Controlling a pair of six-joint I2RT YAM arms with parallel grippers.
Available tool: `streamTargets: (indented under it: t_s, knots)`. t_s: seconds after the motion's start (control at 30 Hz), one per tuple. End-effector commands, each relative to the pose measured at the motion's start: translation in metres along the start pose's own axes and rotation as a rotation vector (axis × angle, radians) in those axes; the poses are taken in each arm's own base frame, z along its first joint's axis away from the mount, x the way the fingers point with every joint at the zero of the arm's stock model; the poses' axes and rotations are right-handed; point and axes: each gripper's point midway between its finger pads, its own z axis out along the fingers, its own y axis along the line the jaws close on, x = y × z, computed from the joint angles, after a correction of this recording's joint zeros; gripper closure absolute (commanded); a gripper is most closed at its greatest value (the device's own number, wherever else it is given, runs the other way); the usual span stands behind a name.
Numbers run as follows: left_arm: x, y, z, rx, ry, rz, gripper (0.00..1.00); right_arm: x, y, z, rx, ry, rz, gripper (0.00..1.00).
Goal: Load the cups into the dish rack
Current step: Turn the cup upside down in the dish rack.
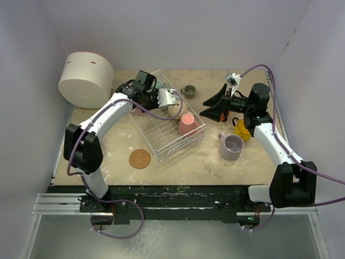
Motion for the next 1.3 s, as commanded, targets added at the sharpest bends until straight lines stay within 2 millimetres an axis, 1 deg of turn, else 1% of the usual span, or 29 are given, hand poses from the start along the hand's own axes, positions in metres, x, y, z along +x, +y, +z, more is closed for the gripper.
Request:
streamTargets:
  t_s: [0.0,0.13,0.33,0.57,0.63,1.0,1.17,1.27]
  knots:
    - [-0.012,0.023,-0.007,-0.023,-0.007,0.224,1.0,-0.024,0.006,-0.001,0.0,-0.033,-0.095,0.24]
    - [-0.005,0.02,0.006,0.029,0.033,0.247,1.0,-0.023,0.005,-0.002,0.002,-0.033,-0.095,0.24]
    - [-0.003,0.018,0.021,0.078,0.049,0.256,1.0,-0.024,0.005,-0.002,0.002,-0.034,-0.096,0.24]
    - [0.012,0.002,0.041,0.15,0.091,0.244,1.0,-0.025,0.007,-0.002,0.0,-0.035,-0.1,0.24]
    - [0.014,0.0,0.044,0.159,0.096,0.236,0.93,-0.024,0.007,-0.002,-0.001,-0.035,-0.099,0.24]
    - [0.009,-0.013,0.059,0.177,0.054,0.19,0.72,-0.024,0.006,-0.002,-0.001,-0.034,-0.095,0.24]
    - [0.002,-0.012,0.061,0.163,0.028,0.159,0.63,-0.024,0.006,-0.002,0.0,-0.034,-0.097,0.24]
    - [-0.003,-0.009,0.059,0.142,0.012,0.143,0.61,-0.024,0.007,-0.002,-0.002,-0.034,-0.097,0.24]
